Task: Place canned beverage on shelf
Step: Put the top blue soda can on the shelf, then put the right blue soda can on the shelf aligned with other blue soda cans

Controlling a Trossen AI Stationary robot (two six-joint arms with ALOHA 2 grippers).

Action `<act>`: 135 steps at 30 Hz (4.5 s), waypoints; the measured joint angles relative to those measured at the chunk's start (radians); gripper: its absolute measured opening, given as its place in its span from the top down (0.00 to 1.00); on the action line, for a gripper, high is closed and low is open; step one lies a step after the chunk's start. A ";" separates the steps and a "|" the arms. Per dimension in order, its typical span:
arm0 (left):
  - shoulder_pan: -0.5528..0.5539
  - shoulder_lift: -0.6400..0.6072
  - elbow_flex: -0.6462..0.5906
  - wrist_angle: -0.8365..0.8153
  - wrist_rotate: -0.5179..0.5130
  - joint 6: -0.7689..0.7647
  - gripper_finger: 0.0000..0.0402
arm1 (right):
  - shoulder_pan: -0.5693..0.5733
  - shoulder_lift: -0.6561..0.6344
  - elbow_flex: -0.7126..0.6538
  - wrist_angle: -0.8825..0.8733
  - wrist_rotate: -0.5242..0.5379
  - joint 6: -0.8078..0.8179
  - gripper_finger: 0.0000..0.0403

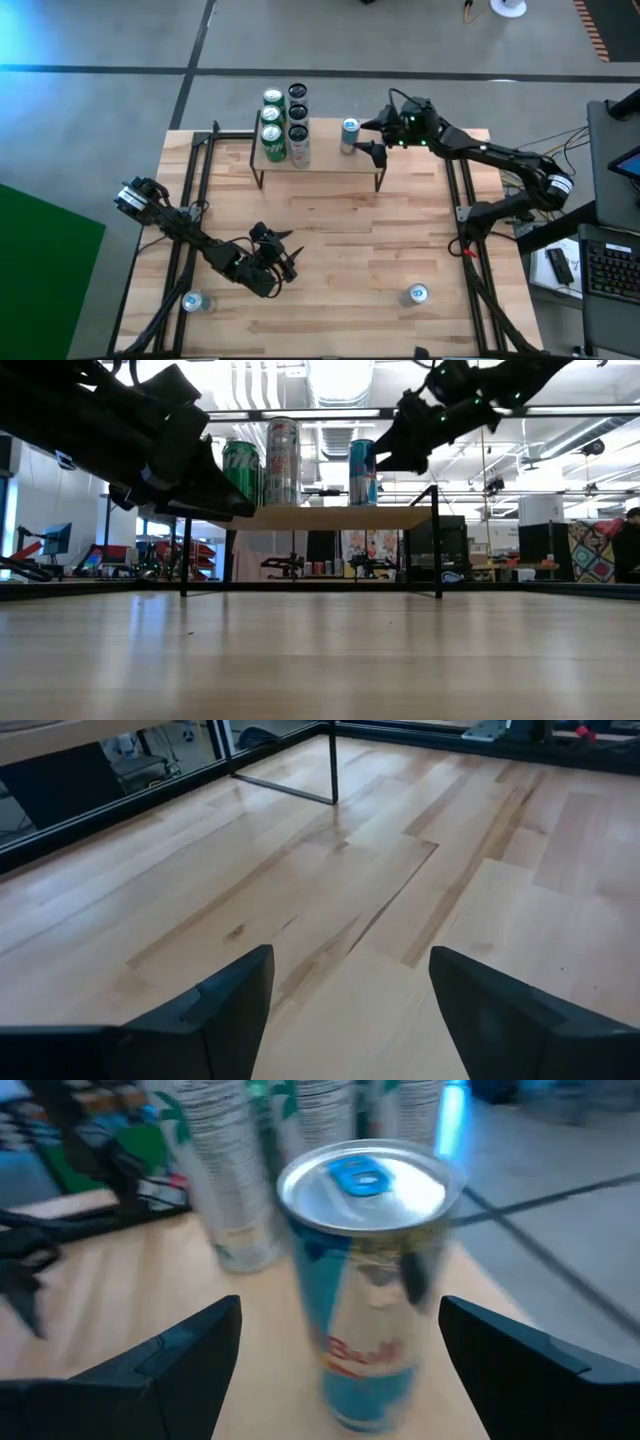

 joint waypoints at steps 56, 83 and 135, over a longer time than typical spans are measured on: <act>-0.019 0.001 0.000 -0.038 0.020 -0.044 0.56 | -0.028 0.572 0.628 -0.152 -0.047 -0.014 0.38; -0.029 0.001 0.000 -0.127 -0.042 -0.142 0.54 | -0.040 0.504 0.627 -0.226 -0.043 -0.101 0.19; 0.053 0.226 0.019 0.715 0.238 0.532 0.44 | 1.296 -0.434 -0.231 -0.917 0.726 0.901 0.17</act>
